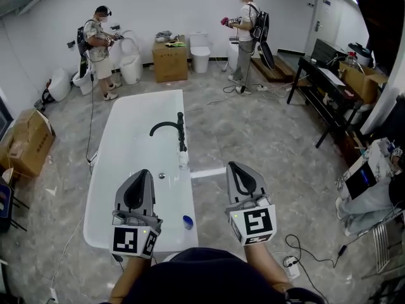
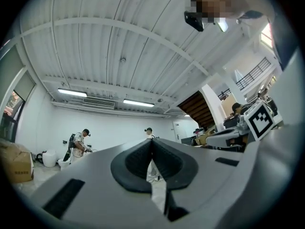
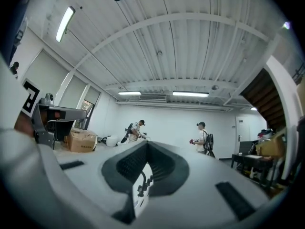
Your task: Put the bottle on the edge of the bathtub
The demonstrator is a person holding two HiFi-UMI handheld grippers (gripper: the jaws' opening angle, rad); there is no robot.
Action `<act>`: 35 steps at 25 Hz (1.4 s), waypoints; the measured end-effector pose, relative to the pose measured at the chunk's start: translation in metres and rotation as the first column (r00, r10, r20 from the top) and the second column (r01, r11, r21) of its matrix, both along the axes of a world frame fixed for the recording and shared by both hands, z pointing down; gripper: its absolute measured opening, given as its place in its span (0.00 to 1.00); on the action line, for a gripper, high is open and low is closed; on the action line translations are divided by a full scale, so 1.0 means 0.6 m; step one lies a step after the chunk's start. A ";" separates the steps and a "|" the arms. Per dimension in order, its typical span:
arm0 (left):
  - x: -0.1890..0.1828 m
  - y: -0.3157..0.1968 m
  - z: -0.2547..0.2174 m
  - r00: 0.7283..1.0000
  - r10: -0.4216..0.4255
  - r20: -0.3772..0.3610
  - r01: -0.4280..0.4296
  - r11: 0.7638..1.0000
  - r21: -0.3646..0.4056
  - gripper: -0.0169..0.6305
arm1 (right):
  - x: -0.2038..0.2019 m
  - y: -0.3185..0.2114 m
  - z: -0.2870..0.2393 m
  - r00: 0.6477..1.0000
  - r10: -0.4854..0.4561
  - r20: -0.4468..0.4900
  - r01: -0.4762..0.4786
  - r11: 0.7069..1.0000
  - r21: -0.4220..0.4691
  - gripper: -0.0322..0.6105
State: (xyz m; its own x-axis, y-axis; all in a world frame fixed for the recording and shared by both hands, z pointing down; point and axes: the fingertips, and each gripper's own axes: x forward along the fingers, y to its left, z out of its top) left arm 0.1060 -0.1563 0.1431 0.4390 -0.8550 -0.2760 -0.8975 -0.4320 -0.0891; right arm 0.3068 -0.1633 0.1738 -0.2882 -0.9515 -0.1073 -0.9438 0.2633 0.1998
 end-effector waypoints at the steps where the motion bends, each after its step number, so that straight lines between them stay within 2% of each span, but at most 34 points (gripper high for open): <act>1: 0.002 0.001 0.001 1.000 -0.002 0.002 0.002 1.000 -0.005 0.03 | 0.000 0.000 -0.001 1.000 -0.001 -0.003 0.001 1.000 -0.002 0.05; 23: 0.047 0.012 0.051 0.998 0.053 0.036 -0.050 0.995 -0.082 0.03 | -0.001 0.005 0.017 0.999 -0.050 -0.002 0.050 0.998 -0.022 0.05; 35: 0.062 0.010 0.054 0.995 0.081 0.057 -0.076 0.993 -0.089 0.03 | 0.006 0.009 0.022 0.998 -0.057 0.028 0.058 0.998 -0.030 0.05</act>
State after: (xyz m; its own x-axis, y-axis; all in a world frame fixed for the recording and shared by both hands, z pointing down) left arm 0.1432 -0.1504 0.1755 0.5197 -0.8366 -0.1734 -0.8544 -0.5097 -0.1015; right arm 0.3105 -0.1581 0.1872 -0.3400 -0.9364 -0.0868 -0.9319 0.3230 0.1653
